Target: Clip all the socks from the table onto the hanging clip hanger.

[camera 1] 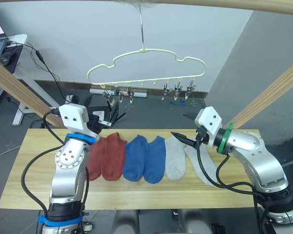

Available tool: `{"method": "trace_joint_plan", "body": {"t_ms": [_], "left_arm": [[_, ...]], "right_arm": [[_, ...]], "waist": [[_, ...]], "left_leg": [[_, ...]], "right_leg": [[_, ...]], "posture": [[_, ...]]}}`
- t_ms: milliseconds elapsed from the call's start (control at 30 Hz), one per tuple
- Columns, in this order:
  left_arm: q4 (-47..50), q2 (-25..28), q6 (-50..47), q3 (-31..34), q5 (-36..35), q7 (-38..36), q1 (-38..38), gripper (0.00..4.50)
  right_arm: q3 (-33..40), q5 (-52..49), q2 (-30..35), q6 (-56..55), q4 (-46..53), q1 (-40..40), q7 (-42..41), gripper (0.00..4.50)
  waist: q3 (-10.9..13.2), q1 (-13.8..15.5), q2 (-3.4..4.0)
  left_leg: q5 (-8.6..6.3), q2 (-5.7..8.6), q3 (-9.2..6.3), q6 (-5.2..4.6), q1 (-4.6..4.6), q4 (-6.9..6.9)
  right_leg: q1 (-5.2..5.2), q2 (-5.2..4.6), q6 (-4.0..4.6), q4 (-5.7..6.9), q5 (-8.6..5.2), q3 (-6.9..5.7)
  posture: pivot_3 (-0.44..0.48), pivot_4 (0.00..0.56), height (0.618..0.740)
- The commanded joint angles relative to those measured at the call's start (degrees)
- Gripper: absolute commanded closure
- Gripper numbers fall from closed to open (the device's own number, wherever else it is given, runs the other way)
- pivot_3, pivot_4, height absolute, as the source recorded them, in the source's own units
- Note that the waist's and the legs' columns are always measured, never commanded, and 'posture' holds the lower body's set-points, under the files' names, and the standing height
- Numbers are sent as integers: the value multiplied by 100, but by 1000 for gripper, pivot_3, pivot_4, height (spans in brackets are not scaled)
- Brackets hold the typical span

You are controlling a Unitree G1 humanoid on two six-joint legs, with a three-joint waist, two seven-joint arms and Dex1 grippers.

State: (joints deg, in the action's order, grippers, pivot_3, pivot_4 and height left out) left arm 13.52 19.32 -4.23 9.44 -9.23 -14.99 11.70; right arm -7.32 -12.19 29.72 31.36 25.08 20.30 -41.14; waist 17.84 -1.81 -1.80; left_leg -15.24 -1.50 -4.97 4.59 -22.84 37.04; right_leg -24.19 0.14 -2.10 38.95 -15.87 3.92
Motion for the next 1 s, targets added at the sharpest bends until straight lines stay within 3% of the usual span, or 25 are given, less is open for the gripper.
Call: {"method": "trace_joint_plan", "body": {"t_ms": [33,133,267,1000], "left_arm": [[40,-40,152,147,-36,94,69,0],[35,-66,169,169,-130,64,68,563],[61,-91,122,117,-158,88,88,1802],[-403,-334,137,182,-482,32,618,1802]], "right_arm": [[174,-238,-67,-90,191,202,-10,470],[204,-371,-122,-98,175,339,-34,431],[197,-463,-130,-99,153,422,-19,431],[149,-764,-215,-126,11,774,-99,431]], "waist": [[0,-1,0],[3,-6,2],[5,-3,2],[14,-2,0]], "left_leg": [[0,0,0,0,-1,0],[0,-1,1,-1,0,-1],[0,-1,-3,-1,0,-1],[0,0,-7,0,-3,-1]], "right_leg": [[0,-2,0,0,0,0],[0,-7,0,0,0,-1],[0,-6,0,1,0,-5],[0,-7,0,1,0,-11]], "posture": [[-15,333,735],[-15,334,735],[-13,335,735],[-11,332,735]]}}
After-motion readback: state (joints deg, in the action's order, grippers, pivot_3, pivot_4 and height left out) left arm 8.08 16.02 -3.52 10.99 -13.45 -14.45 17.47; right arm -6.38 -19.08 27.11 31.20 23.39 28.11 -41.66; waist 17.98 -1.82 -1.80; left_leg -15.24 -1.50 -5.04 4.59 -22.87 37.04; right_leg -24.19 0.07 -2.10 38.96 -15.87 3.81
